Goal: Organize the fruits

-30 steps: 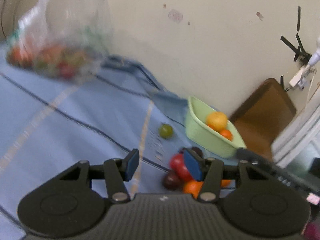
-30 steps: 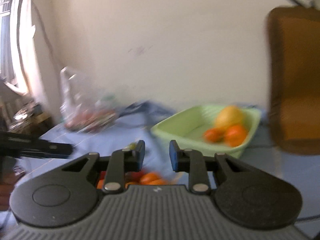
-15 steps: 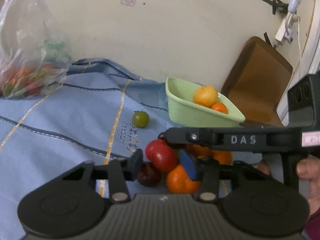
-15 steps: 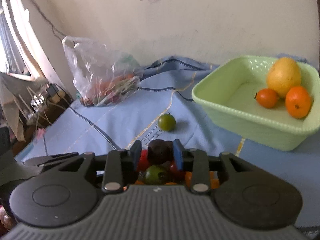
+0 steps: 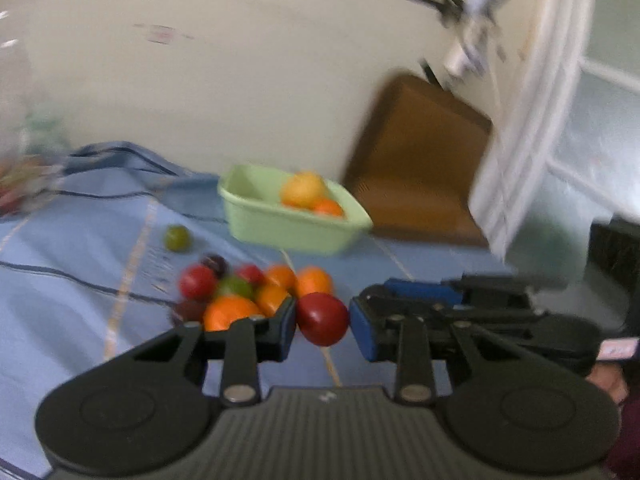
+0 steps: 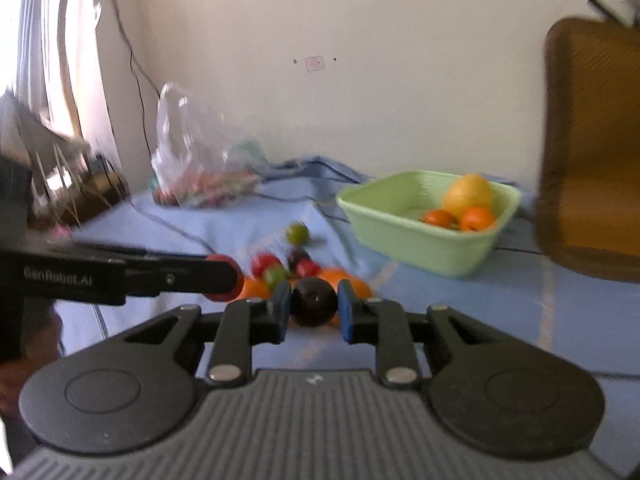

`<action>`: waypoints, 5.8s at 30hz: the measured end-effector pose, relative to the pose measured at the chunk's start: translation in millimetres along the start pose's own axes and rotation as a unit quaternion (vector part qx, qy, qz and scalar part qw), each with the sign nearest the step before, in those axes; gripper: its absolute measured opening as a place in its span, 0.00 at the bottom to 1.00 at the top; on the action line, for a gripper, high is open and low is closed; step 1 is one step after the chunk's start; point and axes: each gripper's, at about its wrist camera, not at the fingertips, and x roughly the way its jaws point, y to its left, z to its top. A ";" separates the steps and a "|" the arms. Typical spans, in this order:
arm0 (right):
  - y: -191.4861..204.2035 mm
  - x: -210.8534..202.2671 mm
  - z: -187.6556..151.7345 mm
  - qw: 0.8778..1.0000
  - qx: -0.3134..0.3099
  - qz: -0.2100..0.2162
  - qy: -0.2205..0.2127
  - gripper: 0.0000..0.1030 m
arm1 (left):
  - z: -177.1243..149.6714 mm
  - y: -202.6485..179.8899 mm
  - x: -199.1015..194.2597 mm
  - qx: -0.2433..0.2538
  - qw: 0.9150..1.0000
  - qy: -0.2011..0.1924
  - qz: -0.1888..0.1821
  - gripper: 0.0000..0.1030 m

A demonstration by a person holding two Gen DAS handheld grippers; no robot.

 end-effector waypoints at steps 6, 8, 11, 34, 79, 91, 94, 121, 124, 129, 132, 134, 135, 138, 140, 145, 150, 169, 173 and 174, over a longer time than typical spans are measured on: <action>8.8 1.7 -20.7 0.997 -0.062 -0.045 0.027 0.27 | -19.5 -21.0 25.0 0.039 0.998 0.044 0.019 0.29; 9.7 6.1 -24.9 0.995 -0.071 -0.052 0.037 0.27 | -23.2 -23.5 28.6 0.053 0.997 0.050 0.039 0.32; 5.2 7.3 -26.4 0.996 -0.069 -0.050 0.041 0.29 | -25.7 -26.5 27.2 0.062 0.995 0.049 0.054 0.42; -66.8 49.1 42.7 0.994 0.021 -0.080 -0.067 0.28 | 100.4 28.0 91.2 -0.048 0.999 0.018 0.012 0.31; 18.7 71.6 -1.1 0.997 -0.051 0.006 0.063 0.36 | 3.4 55.5 20.3 -0.116 0.992 0.027 0.033 0.56; 17.2 49.9 -6.5 0.998 -0.033 0.001 0.057 0.28 | -7.4 41.1 0.5 -0.103 0.994 0.028 0.011 0.31; 18.8 26.5 -17.7 0.998 -0.032 -0.007 0.054 0.28 | -13.5 26.1 -4.6 -0.090 0.995 0.035 -0.011 0.31; -7.7 8.6 -39.9 0.996 0.051 -0.062 0.038 0.30 | -24.7 -16.6 16.0 0.024 0.999 0.038 0.030 0.58; -10.8 8.6 -40.1 0.996 0.063 -0.060 0.036 0.31 | -24.7 -17.1 20.8 0.025 0.998 0.038 0.035 0.56; -9.4 9.0 -40.0 0.996 0.058 -0.056 0.037 0.36 | -24.4 -9.5 21.6 0.000 0.999 0.034 0.035 0.50; -8.5 9.6 -39.5 0.996 0.053 -0.059 0.039 0.37 | -24.9 -10.5 20.3 0.001 0.999 0.029 0.041 0.50; -7.3 9.8 -39.3 0.996 0.049 -0.064 0.040 0.37 | -25.1 -10.8 20.0 0.001 0.999 0.028 0.044 0.50; -7.2 9.8 -39.2 0.996 0.048 -0.066 0.040 0.37 | -24.9 -10.4 19.9 0.000 0.999 0.029 0.044 0.50; -7.2 9.4 -39.3 0.995 0.046 -0.076 0.040 0.38 | -26.1 -12.7 19.6 0.004 0.998 0.028 0.050 0.51; -8.4 9.0 -39.5 0.995 0.048 -0.083 0.039 0.43 | -26.5 -14.1 19.7 0.008 0.998 0.028 0.053 0.52; -8.6 7.5 -39.8 0.994 0.051 -0.089 0.035 0.42 | -26.1 -12.6 21.0 0.008 0.998 0.032 0.051 0.52; -8.3 7.2 -39.8 0.994 0.052 -0.088 0.034 0.41 | -25.7 -10.2 21.7 0.001 0.998 0.034 0.051 0.55; -10.1 7.6 -40.3 0.995 0.059 -0.077 0.037 0.35 | -26.5 -12.6 22.9 0.005 0.998 0.035 0.046 0.49; -12.4 5.0 -40.7 0.995 0.068 -0.071 0.031 0.30 | -26.9 -15.1 21.5 0.014 0.999 0.030 0.033 0.37; -12.3 3.9 -40.8 0.995 0.068 -0.071 0.027 0.30 | -26.7 -16.4 21.4 0.018 0.999 0.029 0.034 0.37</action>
